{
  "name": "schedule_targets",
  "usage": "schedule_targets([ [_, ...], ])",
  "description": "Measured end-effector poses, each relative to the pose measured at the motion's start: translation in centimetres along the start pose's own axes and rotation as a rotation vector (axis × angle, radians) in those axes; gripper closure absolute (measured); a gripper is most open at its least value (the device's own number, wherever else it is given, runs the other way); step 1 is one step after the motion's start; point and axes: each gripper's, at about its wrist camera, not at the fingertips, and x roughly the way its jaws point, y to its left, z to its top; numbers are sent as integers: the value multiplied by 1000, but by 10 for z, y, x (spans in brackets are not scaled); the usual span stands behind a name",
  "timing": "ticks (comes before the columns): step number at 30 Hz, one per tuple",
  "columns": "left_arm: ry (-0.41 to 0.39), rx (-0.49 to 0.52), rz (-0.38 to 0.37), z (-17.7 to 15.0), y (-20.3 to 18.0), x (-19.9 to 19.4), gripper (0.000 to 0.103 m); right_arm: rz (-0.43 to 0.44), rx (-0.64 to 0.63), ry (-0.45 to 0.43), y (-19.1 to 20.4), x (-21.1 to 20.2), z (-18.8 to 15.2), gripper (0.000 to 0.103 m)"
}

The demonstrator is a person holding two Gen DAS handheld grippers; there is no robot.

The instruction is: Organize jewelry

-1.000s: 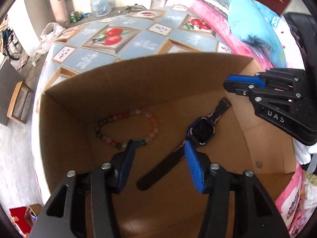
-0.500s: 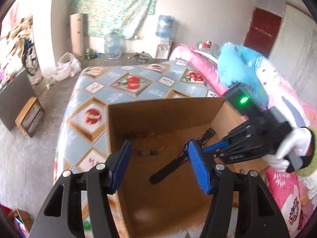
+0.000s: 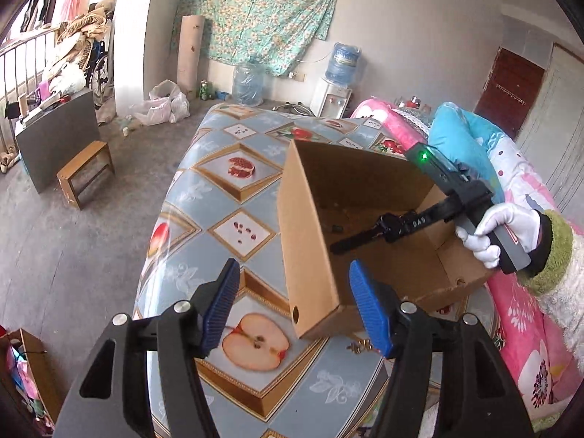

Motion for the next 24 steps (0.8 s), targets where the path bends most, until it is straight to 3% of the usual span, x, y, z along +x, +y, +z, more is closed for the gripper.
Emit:
schedule_targets([
  [4,-5,-11,-40,-16,2,-3,41,-31,-17,-87,7,-36,-12,91],
  [6,-17,5,-52,-24,0,-6,40,-23,-27,-216,15,-78,-37,91],
  [9,-24,40,-57,-37,-6,-6,38,100,-44,-432,20,-140,-87,84],
  [13,4,75,-81,-56,-17,4,38,297,-20,-593,19,-171,-168,82],
  [16,32,98,-92,-66,-26,17,38,379,41,-587,21,-155,-210,82],
  [18,53,106,-99,-68,-32,28,38,356,119,-548,22,-127,-233,80],
  [20,61,110,-107,-67,-37,34,38,347,204,-504,16,-105,-243,80],
  [24,71,79,-130,-57,-41,45,37,419,389,-490,-3,-83,-240,80],
])
